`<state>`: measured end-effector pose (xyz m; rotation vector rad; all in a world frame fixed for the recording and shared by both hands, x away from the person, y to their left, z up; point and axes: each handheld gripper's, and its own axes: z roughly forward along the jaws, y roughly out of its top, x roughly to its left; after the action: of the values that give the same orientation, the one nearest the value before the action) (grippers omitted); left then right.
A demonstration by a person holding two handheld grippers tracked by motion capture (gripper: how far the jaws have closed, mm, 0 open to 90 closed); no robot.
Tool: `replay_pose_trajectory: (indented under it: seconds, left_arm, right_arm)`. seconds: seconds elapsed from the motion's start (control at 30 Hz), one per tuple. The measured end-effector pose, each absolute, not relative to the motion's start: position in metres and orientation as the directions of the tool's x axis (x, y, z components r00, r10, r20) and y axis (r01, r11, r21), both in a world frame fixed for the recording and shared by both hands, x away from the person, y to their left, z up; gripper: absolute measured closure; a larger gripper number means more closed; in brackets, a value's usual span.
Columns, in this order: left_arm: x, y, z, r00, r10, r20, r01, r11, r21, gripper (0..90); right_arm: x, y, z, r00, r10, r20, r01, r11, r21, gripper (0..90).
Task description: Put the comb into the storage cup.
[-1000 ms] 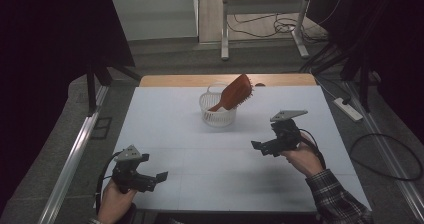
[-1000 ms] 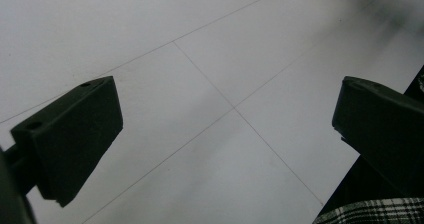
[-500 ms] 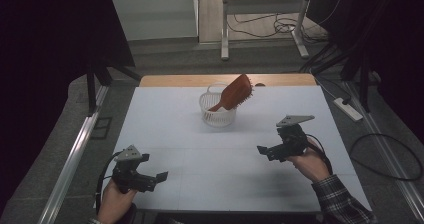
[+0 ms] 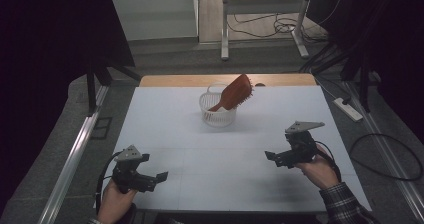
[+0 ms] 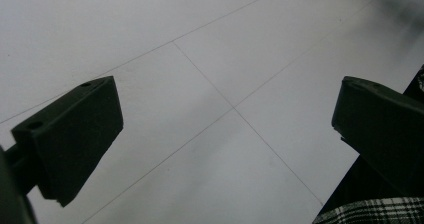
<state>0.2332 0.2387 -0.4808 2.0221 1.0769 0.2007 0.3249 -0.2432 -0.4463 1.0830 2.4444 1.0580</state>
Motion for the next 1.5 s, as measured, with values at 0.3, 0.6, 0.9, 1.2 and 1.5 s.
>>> replay_pose_trajectory:
  seconds: [0.3, 0.6, 0.9, 1.2, 1.5]
  left_arm:
    - [0.233, 0.239, -0.481, 0.622, 0.751, -0.222, 0.622, -0.301, 0.723, 0.0]
    - [0.233, 0.239, -0.481, 0.621, 0.751, -0.222, 0.621, -0.3, 0.724, 0.0]
    - [0.233, 0.239, -0.481, 0.621, 0.752, -0.221, 0.621, -0.3, 0.724, 0.0]
    - [0.233, 0.239, -0.481, 0.62, 0.753, -0.221, 0.621, -0.3, 0.724, 0.0]
    - [0.233, 0.239, -0.481, 0.621, 0.752, -0.22, 0.622, -0.301, 0.723, 0.0]
  right_arm:
    - [0.317, -0.257, -0.448, -0.668, 0.742, 0.052, 0.548, 0.443, 0.709, 0.0]
    - [0.309, -0.269, -0.449, -0.655, 0.754, 0.048, 0.558, 0.44, 0.704, 0.0]
    - [0.301, -0.282, -0.451, -0.632, 0.773, 0.046, 0.578, 0.431, 0.693, 0.0]
    - [0.295, -0.292, -0.452, -0.612, 0.79, 0.039, 0.591, 0.423, 0.687, 0.0]
    - [0.289, -0.305, -0.455, -0.585, 0.81, 0.032, 0.608, 0.412, 0.678, 0.0]
